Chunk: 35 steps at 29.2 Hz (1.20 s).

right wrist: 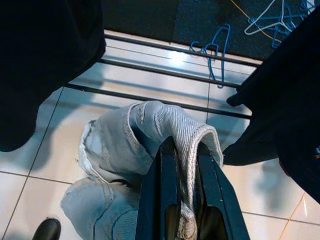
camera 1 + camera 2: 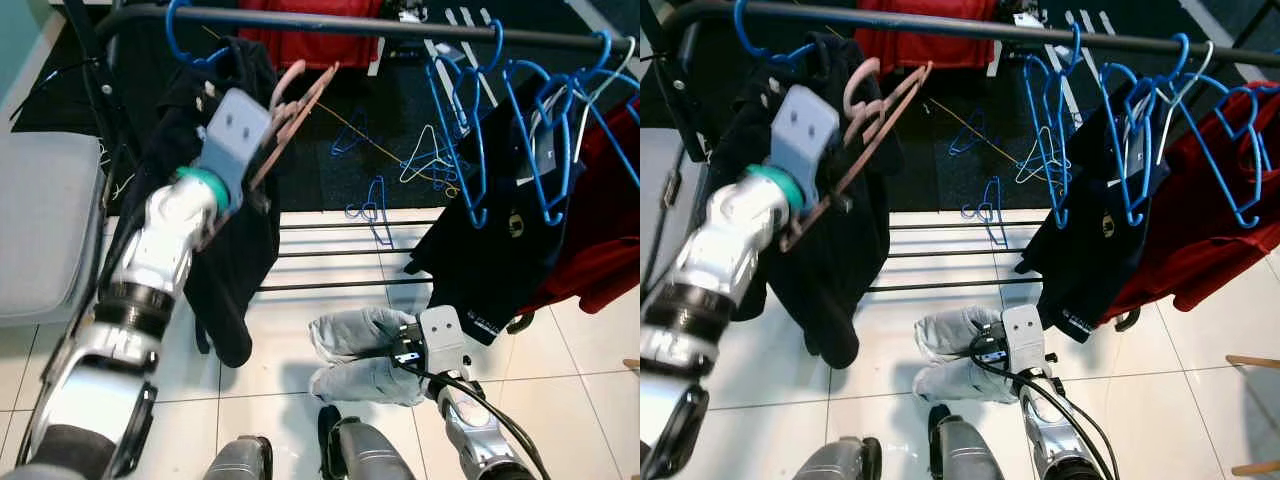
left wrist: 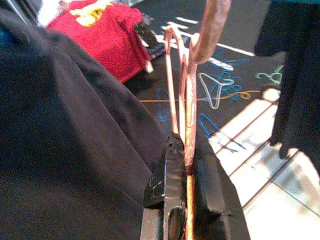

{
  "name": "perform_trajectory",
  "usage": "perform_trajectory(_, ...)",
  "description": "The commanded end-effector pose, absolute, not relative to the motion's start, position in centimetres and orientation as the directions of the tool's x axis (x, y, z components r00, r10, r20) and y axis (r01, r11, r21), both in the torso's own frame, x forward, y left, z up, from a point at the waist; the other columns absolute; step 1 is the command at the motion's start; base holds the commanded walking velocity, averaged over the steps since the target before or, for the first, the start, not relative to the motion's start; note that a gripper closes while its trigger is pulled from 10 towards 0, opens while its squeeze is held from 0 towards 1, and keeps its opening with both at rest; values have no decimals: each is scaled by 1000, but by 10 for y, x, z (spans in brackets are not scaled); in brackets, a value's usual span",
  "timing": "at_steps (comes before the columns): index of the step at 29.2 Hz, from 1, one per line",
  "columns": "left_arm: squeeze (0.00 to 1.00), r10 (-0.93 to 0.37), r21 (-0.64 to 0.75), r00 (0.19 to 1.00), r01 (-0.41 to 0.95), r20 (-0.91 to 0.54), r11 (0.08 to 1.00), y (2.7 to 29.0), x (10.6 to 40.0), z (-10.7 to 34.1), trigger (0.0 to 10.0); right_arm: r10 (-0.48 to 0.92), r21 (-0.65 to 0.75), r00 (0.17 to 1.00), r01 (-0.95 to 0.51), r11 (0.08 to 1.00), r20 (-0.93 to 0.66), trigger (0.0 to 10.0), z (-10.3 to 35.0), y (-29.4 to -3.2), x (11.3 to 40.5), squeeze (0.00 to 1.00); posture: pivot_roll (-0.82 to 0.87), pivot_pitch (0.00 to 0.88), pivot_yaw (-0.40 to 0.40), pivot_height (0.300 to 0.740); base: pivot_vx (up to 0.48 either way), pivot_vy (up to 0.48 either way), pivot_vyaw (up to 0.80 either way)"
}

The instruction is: Hang hanger

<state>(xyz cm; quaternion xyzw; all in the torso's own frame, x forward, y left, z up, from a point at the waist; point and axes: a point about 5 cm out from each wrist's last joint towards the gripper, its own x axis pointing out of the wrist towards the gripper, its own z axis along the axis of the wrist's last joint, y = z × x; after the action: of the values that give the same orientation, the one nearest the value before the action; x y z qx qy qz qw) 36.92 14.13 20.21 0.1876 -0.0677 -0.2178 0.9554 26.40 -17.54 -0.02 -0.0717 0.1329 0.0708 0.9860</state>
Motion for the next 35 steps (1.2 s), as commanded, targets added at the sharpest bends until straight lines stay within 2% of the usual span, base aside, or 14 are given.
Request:
perform_trajectory(1,0,-499,347,866,458,34,818,138,357,189,10000,160,-152,950,-206,967,-269,10000,1,-177,263,0,-47,134,-11,740,0,0,0)
perform_trajectory(6,0,-568,291,822,550,-25,783,130,341,161,10000,291,-179,909,-353,918,-298,10000,1,-174,257,0,-46,136,-12,740,0,0,0)
perform_trajectory(8,0,-639,281,760,643,-117,713,117,323,128,10000,453,-205,818,-541,816,-354,10000,0,-173,247,0,-52,138,-9,740,0,0,0)
perform_trajectory(12,0,-674,264,721,689,-161,675,108,312,112,10000,526,-222,754,-633,742,-394,10000,2,-176,241,0,-61,137,-7,740,0,0,0)
perform_trajectory(13,0,-725,256,647,761,-236,596,93,294,86,10000,616,-260,594,-795,549,-517,10000,5,-193,228,0,-80,136,-1,740,0,0,0)
perform_trajectory(17,0,-735,249,629,776,-254,579,89,290,80,10000,628,-263,540,-835,483,-561,10000,6,-200,223,0,-80,136,-1,740,0,0,0)
perform_trajectory(18,0,-727,299,618,784,-299,544,89,286,70,10000,591,-284,401,-916,284,-700,10000,13,-228,213,0,-102,137,-2,740,0,0,0)
perform_trajectory(21,0,-711,341,627,776,-319,531,94,286,67,10000,523,-293,341,-940,174,-781,10000,20,-251,210,0,-107,139,-8,740,0,0,0)
perform_trajectory(26,0,-691,353,649,758,-320,548,107,290,70,10000,443,-348,371,-928,135,-817,10000,30,-273,218,0,-106,142,-12,740,0,0,0)
perform_trajectory(29,0,-680,380,655,751,-330,539,116,292,72,10000,385,-406,419,-906,118,-823,10000,36,-284,225,0,-103,143,-15,740,0,0,0)
perform_trajectory(30,0,-671,407,658,747,-342,525,125,295,74,10000,334,-484,487,-870,98,-807,10000,45,-292,237,0,-96,144,-15,740,0,0,0)
perform_trajectory(32,0,-671,407,658,747,-342,525,125,295,74,10000,334,-484,487,-870,98,-807,10000,45,-292,237,0,-96,144,-15,740,0,0,0)
perform_trajectory(34,0,-659,449,672,730,-337,515,133,303,83,10000,284,-706,700,-701,98,-656,10000,75,-291,272,0,-94,142,-11,740,0,0,0)
perform_trajectory(35,0,-659,449,672,730,-337,515,133,303,83,10000,284,-706,700,-701,98,-656,10000,75,-291,272,0,-94,142,-11,740,0,0,0)
